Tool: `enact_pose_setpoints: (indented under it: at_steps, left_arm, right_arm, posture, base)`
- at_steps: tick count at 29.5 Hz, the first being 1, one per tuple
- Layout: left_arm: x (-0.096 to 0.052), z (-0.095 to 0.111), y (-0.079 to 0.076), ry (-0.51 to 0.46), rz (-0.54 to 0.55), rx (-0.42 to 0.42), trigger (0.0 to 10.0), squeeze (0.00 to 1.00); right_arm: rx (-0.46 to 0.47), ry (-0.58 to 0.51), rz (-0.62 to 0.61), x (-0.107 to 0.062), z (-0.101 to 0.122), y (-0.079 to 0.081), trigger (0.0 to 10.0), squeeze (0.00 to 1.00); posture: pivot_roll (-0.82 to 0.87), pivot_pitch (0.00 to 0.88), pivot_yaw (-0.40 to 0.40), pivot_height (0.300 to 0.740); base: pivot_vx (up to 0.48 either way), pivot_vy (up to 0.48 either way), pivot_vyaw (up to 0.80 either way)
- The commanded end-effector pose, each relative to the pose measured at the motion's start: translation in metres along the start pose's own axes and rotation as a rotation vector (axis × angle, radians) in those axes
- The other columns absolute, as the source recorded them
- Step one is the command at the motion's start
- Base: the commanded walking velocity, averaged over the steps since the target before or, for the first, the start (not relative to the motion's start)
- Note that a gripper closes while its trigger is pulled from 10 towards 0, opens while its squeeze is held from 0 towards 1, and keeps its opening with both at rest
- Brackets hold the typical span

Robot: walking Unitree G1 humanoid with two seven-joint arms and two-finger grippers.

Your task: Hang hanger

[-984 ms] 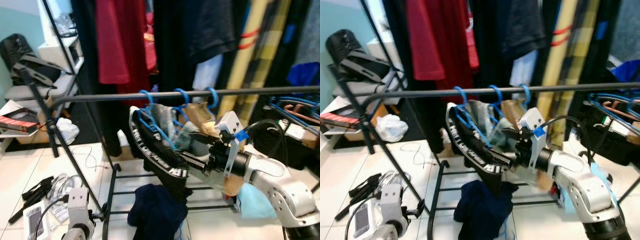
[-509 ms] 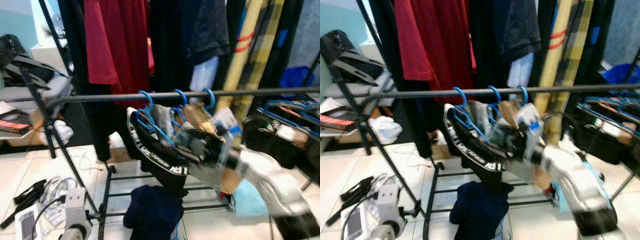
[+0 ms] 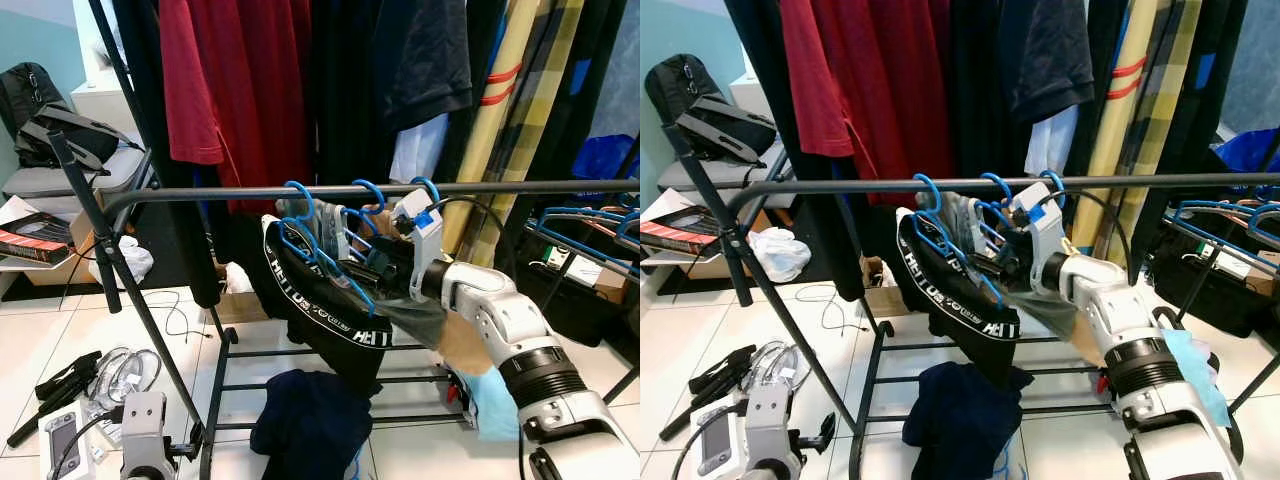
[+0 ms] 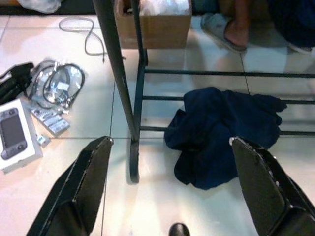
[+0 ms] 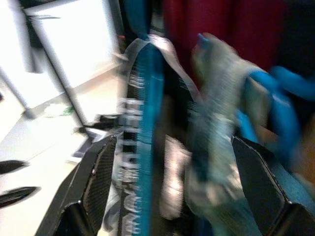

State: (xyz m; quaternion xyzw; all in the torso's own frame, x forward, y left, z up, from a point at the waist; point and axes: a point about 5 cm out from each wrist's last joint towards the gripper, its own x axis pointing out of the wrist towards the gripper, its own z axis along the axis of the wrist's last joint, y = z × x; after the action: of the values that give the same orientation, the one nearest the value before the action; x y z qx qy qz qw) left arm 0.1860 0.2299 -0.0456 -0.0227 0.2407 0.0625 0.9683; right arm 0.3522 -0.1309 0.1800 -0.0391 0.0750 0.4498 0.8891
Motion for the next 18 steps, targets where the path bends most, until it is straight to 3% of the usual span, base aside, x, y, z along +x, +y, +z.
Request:
enact_pose_setpoints:
  at_steps: [1, 2, 13, 16, 18]
  left_arm:
    - [-0.003, -0.002, 0.003, 0.0, -0.002, 0.012, 10.0, 0.0]
    - [-0.006, -0.003, 0.004, -0.002, 0.001, 0.013, 10.0, 0.0]
    - [-0.009, -0.005, 0.004, -0.005, 0.005, 0.018, 10.0, 0.0]
    - [-0.006, -0.003, 0.001, -0.003, -0.006, 0.024, 10.0, 0.0]
    - [-0.005, -0.002, 0.001, -0.002, -0.007, 0.025, 10.0, 0.0]
  right_arm:
    - [-0.016, -0.042, 0.088, 0.006, 0.009, 0.011, 10.0, 0.0]
    - [-0.019, -0.07, 0.136, 0.008, 0.015, 0.018, 10.0, 0.0]
    - [-0.044, -0.114, 0.108, 0.007, 0.027, 0.018, 10.0, 0.0]
    - [-0.075, 0.107, 0.009, 0.019, -0.005, 0.013, 10.0, 0.0]
    - [-0.079, 0.151, -0.022, 0.021, -0.013, 0.011, 10.0, 0.0]
  posture:
    - [0.06, 0.0, 0.007, 0.74]
    - [0.06, 0.0, 0.004, 0.74]
    - [0.05, 0.0, 0.009, 0.74]
    - [0.04, 0.0, 0.013, 0.74]
    - [0.04, 0.0, 0.012, 0.74]
  base:
    - [0.0, 0.0, 0.0]
    - [0.0, 0.0, 0.0]
    - [0.0, 0.0, 0.0]
    - [0.0, 0.0, 0.0]
    - [0.0, 0.0, 0.0]
